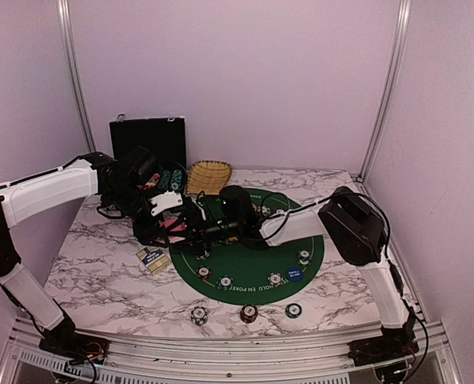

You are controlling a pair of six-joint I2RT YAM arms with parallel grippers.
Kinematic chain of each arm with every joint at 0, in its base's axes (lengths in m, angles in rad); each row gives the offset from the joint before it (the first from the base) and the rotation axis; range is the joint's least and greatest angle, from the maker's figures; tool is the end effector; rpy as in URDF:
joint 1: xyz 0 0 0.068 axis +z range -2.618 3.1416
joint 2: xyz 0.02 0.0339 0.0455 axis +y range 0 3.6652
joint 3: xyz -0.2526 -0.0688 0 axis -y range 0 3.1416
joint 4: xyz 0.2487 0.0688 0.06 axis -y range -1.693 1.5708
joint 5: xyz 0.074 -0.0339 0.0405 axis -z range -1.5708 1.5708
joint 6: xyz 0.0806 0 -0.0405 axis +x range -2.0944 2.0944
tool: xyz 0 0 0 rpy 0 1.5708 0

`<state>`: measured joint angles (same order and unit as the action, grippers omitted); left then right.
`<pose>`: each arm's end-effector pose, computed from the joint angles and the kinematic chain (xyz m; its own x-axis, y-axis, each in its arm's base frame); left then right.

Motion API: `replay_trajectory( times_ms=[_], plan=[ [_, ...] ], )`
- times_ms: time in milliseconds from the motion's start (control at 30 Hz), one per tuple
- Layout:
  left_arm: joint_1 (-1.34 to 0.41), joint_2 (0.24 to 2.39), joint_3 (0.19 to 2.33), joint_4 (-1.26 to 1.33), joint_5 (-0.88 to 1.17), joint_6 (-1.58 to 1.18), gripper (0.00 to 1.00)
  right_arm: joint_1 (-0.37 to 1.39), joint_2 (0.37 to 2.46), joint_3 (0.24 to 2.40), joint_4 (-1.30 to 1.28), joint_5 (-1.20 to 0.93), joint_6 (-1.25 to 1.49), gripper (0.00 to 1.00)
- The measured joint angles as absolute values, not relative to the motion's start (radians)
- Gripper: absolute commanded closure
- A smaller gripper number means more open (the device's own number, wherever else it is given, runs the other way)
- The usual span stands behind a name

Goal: Distribute texas hold em gaming equipment

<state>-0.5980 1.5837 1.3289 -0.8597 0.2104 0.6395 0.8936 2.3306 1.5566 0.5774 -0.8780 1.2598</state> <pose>0.2768 -0.2089 0.2243 -0.2213 0.8570 -0.4654 0.9456 0.3053 0.1125 0.2881 0.4572 0.1412 -0.9615 -0.2255 -0.1570 -0.1805 0.0874 0.9797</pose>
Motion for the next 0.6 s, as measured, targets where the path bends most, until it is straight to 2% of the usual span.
replay_trajectory(
  times_ms=[333, 600],
  plan=[
    [-0.608, 1.584, 1.330, -0.866, 0.219, 0.641, 1.00, 0.899, 2.365, 1.656, 0.521, -0.885, 1.252, 0.27],
    [-0.609, 1.591, 1.330, -0.871, 0.218, 0.647, 1.00, 0.893, 2.369, 1.660, 0.459, -0.889, 1.212, 0.40]
  ],
)
